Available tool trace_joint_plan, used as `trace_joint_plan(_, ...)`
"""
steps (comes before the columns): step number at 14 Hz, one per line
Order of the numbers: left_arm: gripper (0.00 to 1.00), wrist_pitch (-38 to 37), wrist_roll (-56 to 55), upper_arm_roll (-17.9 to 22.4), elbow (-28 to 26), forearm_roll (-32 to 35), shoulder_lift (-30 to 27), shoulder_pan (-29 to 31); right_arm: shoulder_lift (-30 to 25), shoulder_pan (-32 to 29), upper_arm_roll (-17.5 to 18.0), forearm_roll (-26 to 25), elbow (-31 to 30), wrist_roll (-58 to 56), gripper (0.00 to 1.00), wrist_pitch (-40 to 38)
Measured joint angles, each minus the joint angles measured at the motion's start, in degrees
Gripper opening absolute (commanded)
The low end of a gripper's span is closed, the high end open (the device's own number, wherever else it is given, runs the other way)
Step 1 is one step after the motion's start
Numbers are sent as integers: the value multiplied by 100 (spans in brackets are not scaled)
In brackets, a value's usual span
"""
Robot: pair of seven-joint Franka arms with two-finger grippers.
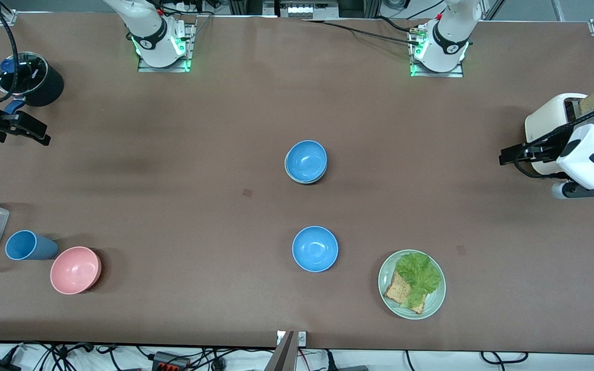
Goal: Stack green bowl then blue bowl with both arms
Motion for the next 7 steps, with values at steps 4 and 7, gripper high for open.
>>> trace_joint_plan(4,100,-175,0,-49,0,0,8,-110,0,0,0,0,0,-1,100,-15)
trace_joint_plan(7,100,-242,0,-49,0,0,9,-116,0,0,0,0,0,-9,100,-19)
